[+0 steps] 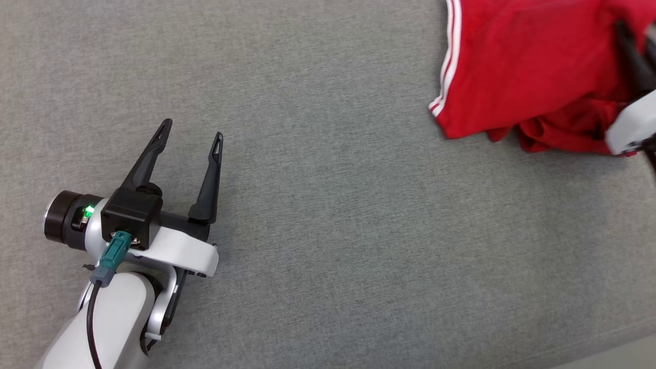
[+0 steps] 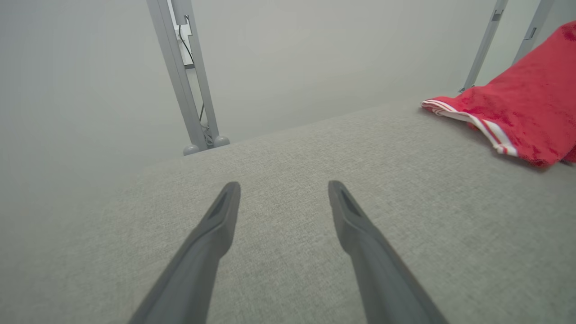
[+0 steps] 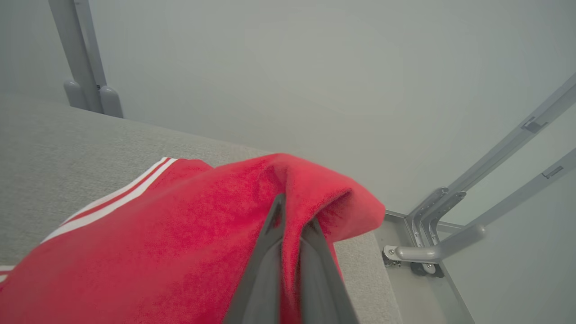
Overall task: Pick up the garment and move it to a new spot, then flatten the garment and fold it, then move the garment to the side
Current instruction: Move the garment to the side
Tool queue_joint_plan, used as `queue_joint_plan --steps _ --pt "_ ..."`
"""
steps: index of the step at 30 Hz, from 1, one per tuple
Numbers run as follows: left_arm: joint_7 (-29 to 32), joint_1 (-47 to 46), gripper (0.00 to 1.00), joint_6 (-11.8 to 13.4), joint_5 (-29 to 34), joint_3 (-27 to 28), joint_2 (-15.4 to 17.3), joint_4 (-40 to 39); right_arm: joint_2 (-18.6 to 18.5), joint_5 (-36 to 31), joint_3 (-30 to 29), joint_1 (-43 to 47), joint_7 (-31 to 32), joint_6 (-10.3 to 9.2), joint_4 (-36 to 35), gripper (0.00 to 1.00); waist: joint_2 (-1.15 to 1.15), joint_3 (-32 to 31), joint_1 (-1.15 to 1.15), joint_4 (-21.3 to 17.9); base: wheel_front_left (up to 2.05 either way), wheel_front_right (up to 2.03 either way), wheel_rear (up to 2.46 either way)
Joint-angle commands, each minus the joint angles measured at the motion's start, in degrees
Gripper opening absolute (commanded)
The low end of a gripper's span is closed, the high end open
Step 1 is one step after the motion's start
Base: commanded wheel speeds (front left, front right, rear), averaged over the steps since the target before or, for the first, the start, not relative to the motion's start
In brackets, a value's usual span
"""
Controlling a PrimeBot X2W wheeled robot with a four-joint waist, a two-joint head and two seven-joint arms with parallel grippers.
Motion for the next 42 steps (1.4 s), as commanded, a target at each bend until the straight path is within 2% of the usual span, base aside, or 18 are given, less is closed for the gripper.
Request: queue_joint_plan --steps 1,3,7,8,9,10,12,17,21,24,31,34,38,42 --pt "-0.76 -0.85 1.0 -0.04 -0.31 0.18 -0.16 0.36 -2.39 1.2 0.09 -2.02 2.34 -0.04 1.83 0.0 0.0 0.45 0.0 1.23 0.0 0.0 0.0" --pt "-1.26 -0.68 1.0 0.11 -0.6 0.34 -0.45 0.85 -3.73 1.71 0.85 -2.85 5.65 -0.03 4.06 0.0 0.0 0.59 0.0 1.85 0.0 0.0 0.0" --pt "-2.09 -0.72 1.0 0.04 -1.03 0.22 -1.17 1.56 -5.77 2.6 0.83 -4.21 7.97 -0.04 6.72 0.0 0.0 0.85 0.0 2.85 0.0 0.0 0.0" --pt "-2.42 -0.83 1.0 0.12 -1.13 0.24 -1.34 1.76 -5.65 3.39 0.54 -4.44 8.4 -0.04 7.5 0.12 0.0 0.89 0.0 3.14 0.0 0.0 0.0" --pt "-2.64 -0.98 1.0 0.16 -1.25 0.22 -1.49 1.93 -5.59 3.67 0.7 -4.26 9.22 -0.03 8.27 0.4 0.0 0.96 0.0 3.42 0.0 0.0 0.0" --pt "-2.86 -1.13 1.0 0.2 -1.33 0.23 -1.66 2.2 -6.11 3.54 0.55 -4.22 9.15 -0.04 8.9 0.47 0.0 1.05 0.0 3.66 0.0 0.0 0.0" --pt "-3.22 -1.43 1.0 0.04 -1.39 0.04 -2.16 2.61 -5.74 5.11 -0.13 -3.02 10.69 -0.04 10.97 1.0 0.0 1.07 0.0 4.17 0.0 0.0 0.0" --pt "-4.22 -1.37 1.0 0.22 -1.86 0.26 -2.66 3.57 -4.25 10.15 -2.67 0.76 15.11 -0.04 15.12 1.0 0.0 0.67 0.0 4.74 0.0 0.0 0.0" --pt "-4.67 -0.45 1.0 0.57 -2.28 0.66 -2.56 4.2 -2.97 12.48 -4.09 4.98 14.0 -0.03 15.94 1.0 0.0 -0.19 0.0 4.24 0.0 0.0 0.0" --pt "-4.83 0.02 1.0 0.57 -2.58 0.71 -2.59 4.43 -1.16 14.66 -5.66 8.18 11.8 -0.03 16.06 1.0 0.0 -1.09 0.0 3.92 0.0 0.0 0.0" --pt "-4.97 1.51 1.0 0.98 -3.28 0.74 -2.43 4.73 -0.83 16.73 -11.9 13.52 -0.62 -0.03 11.66 1.0 0.0 -4.35 0.0 3.38 0.0 0.0 0.0" --pt "-4.9 2.54 1.0 1.21 -3.86 1.08 -2.32 4.74 -0.63 15.92 -14.81 16.46 -3.78 -0.03 7.36 1.0 0.0 -6.39 0.0 3.52 0.0 0.0 0.0" --pt "-4.85 4.35 1.0 2.06 -4.47 1.57 -2.07 4.27 1.1 12.69 -19.97 21.76 -5.44 -0.02 -2.8 1.0 0.0 -9.2 0.0 4.04 0.0 0.0 0.0" --pt "-4.84 5.79 1.0 3.18 -5.07 2.42 -1.66 3.05 6.33 6.92 -25.4 27.84 -5.65 -0.02 -17.41 1.0 0.0 -11.43 0.0 5.28 0.0 0.0 0.0"
